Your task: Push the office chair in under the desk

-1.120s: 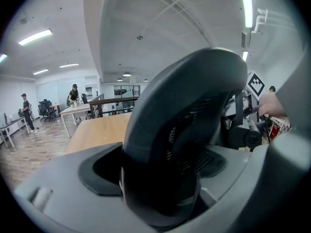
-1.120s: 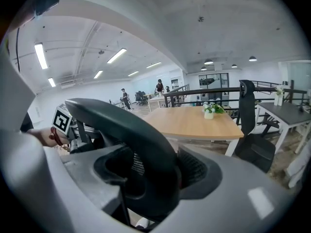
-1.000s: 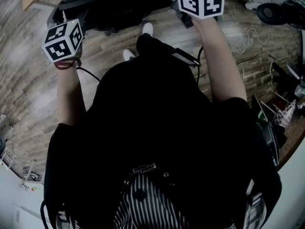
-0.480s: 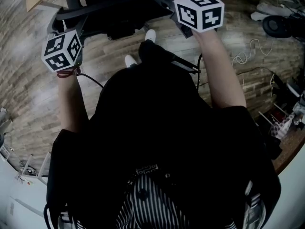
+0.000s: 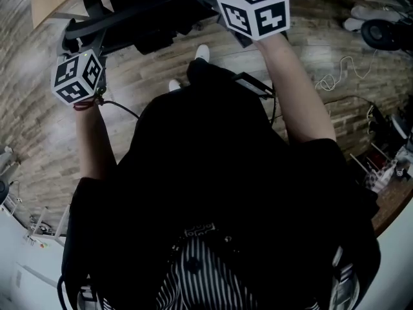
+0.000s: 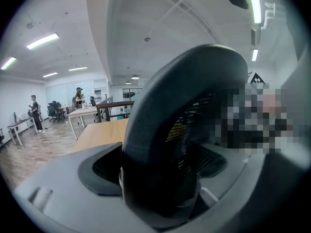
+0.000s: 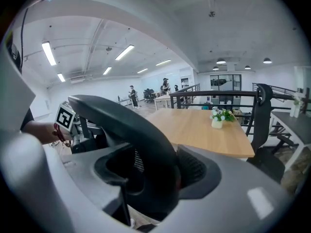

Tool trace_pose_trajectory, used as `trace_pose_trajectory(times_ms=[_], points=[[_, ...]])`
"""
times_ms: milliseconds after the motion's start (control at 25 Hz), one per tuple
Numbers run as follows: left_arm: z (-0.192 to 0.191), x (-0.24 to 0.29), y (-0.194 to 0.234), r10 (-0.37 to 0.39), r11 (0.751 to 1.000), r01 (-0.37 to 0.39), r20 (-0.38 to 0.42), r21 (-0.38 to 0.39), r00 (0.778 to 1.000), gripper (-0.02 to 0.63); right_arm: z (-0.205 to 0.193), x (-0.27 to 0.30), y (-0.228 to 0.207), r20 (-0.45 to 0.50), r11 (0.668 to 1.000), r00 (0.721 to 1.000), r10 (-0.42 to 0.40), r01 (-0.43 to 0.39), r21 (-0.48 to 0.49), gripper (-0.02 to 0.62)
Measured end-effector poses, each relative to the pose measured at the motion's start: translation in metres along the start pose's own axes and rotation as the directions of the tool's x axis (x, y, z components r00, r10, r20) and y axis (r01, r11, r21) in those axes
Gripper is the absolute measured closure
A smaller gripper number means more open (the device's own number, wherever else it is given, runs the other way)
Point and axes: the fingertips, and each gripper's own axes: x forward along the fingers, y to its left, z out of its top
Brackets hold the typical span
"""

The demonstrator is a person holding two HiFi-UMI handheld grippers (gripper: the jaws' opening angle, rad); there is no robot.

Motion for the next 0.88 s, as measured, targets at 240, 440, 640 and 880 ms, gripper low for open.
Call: trace_pose_trajectory(times_ms=[240,440,640,880], points=[[0.020,0.029,0.005,0.016,1.000,-0.016,-0.018,-0.016,1.000,0.176,0.018,0.011,-0.031,-0.017,0.999,0.999,0.039,-0.040,-0.014,0.333],[0.025,0.046,0.016,0.044,0.998,-0.044,0.002,-0.055,0.999,0.175,0.029,0.027,-0.046,-0.018,0.997,0.998,0.063,-0.064,-0.032,0.351],[0.027,0.066,0.033,0.068,0.994,-0.068,-0.003,-0.083,0.998,0.175,0.037,0.051,-0.059,-0.008,0.994,0.995,0.100,-0.100,-0.050,0.356],[0.030,0.101,0.070,0.076,0.990,-0.079,-0.030,-0.116,0.997,0.175,0.055,0.096,-0.076,-0.019,0.989,0.989,0.144,-0.145,-0.032,0.356]])
